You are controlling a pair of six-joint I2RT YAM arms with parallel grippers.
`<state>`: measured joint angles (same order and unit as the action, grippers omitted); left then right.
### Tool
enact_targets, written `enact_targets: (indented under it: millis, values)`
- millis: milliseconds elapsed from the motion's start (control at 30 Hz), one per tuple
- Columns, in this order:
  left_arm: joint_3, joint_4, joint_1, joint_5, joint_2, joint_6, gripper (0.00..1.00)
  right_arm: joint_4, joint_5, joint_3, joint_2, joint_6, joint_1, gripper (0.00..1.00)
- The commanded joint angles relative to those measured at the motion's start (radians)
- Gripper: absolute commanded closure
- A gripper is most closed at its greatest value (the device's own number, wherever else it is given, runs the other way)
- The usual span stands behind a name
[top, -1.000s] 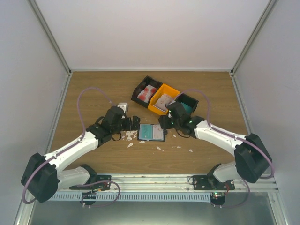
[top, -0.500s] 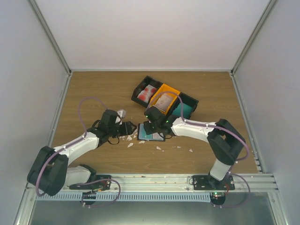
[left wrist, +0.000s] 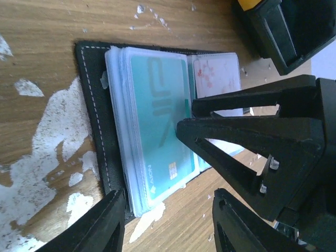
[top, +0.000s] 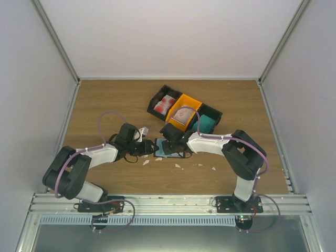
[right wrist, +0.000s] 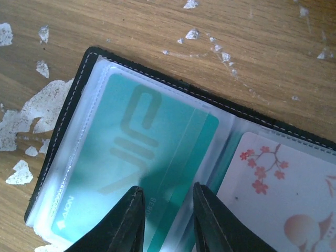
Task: Put the credit cards into the card holder
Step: Turn over the card slot in the card holder.
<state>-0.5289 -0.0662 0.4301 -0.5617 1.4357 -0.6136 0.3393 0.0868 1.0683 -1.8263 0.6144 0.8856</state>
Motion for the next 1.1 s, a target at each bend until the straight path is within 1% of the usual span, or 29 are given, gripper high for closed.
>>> enact_targets:
  millis: [0,67,167,333,600,733,933,1067]
  values:
    - [-0.018,-0.083,-0.006,-0.065,0.03,0.009,0.53,0.044,0.017,-0.015,-0.017,0.02,0.001,0.76]
    - [-0.021,-0.087,-0.005,-0.072,0.043,0.009,0.55,0.044,0.017,-0.025,-0.018,0.026,-0.003,0.82]
    - [-0.03,-0.091,-0.005,-0.084,0.064,0.011,0.58,0.039,0.018,-0.038,-0.015,0.032,-0.007,0.87]
    - [-0.039,-0.107,-0.002,-0.103,0.095,0.011,0.63,0.038,0.026,-0.056,-0.01,0.045,-0.013,0.92]
    - [-0.058,-0.122,0.004,-0.122,0.14,0.011,0.65,0.023,0.023,-0.075,-0.013,0.047,-0.02,0.99]
    - [-0.067,-0.115,0.007,-0.111,0.157,0.012,0.65,0.015,0.019,-0.082,-0.013,0.047,-0.022,0.99]
    - [-0.076,-0.099,0.009,-0.09,0.181,0.012,0.63,0.01,0.017,-0.09,-0.011,0.049,-0.025,0.99]
    - [-0.08,-0.1,0.013,-0.098,0.188,0.016,0.63,0.008,0.015,-0.093,-0.008,0.048,-0.027,1.0]
